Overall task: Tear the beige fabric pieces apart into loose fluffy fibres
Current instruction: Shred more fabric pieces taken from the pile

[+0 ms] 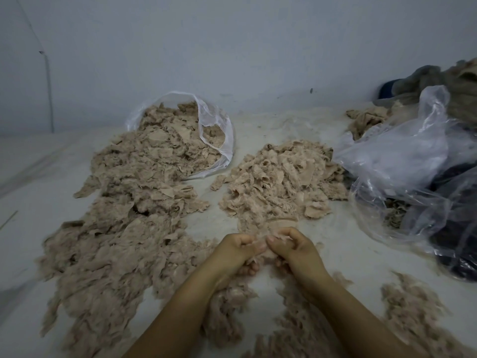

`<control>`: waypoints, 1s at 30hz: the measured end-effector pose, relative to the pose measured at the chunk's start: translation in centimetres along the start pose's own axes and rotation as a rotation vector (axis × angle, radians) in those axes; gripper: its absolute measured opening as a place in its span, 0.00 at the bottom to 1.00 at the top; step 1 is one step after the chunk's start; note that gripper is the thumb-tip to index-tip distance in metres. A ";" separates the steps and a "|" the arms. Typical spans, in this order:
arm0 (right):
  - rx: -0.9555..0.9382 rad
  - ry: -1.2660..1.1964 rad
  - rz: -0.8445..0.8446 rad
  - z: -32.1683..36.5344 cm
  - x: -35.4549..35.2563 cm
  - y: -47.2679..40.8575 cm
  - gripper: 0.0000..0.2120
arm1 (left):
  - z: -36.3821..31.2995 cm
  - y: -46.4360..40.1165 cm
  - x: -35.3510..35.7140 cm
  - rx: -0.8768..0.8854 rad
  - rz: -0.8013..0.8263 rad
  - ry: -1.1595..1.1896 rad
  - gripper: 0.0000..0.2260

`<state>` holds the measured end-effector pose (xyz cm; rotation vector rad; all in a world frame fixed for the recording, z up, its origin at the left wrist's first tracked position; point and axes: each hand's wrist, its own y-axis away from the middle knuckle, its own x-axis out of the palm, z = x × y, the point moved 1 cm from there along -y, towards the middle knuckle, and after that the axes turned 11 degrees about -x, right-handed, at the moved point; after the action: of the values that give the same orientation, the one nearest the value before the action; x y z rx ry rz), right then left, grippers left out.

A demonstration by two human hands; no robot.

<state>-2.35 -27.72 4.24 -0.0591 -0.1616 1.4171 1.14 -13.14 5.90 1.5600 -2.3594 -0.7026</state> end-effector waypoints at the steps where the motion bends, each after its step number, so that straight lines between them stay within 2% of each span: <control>1: -0.024 0.035 -0.022 0.0 -0.1 -0.1 0.02 | 0.1 0.1 -0.1 0.007 0.019 -0.030 0.12; 3: -0.056 0.050 -0.080 -0.2 -0.4 -0.2 0.05 | 0.2 0.2 -0.2 0.015 0.052 -0.067 0.03; 7: -0.049 0.090 -0.199 -0.4 -0.6 -0.2 0.09 | -0.3 -0.1 -0.6 0.016 0.002 -0.107 0.07; 13: -0.106 0.289 -0.300 -0.9 -0.9 -0.5 0.09 | -1.5 -0.5 0.0 0.024 0.038 -0.280 0.13; 17: -0.106 0.412 -0.439 -0.8 -3.1 -0.8 0.09 | -1.5 -0.3 -1.5 0.009 0.072 -0.382 0.18; 19: -0.116 0.500 -0.341 -0.9 -4.2 -0.7 0.08 | -1.6 -0.7 -2.8 0.025 0.008 -0.278 0.16; 21: -0.190 0.603 -0.117 -1.0 -4.1 -0.3 0.06 | -2.1 -1.1 -3.4 0.047 -0.022 -0.046 0.07; 22: -0.242 0.668 0.014 -1.2 -3.7 -0.1 0.04 | -2.4 -1.2 -3.3 0.047 -0.004 0.055 0.09; 23: -0.287 0.742 0.149 -1.4 -3.1 0.1 0.07 | -2.6 -1.5 -3.2 0.028 0.008 0.107 0.17; 25: -0.339 0.856 0.373 -2.1 -2.2 0.3 0.12 | -2.4 -1.9 -3.3 0.000 -0.059 -0.001 0.28; 28: -0.325 0.812 0.473 -1.5 -2.8 1.4 0.03 | -1.3 -1.0 -4.6 0.114 -0.166 -0.281 0.23; 29: -0.282 0.776 0.504 -1.1 -3.6 1.8 0.03 | -0.7 -0.5 -5.4 0.156 -0.143 -0.388 0.21; 30: -0.202 0.764 0.534 -0.4 -4.6 2.2 0.07 | -0.1 0.0 -6.4 0.178 -0.084 -0.478 0.19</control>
<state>-5.08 -31.95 3.18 -0.8489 0.3727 1.8021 3.80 -7.36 6.45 1.7288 -2.7716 -1.0045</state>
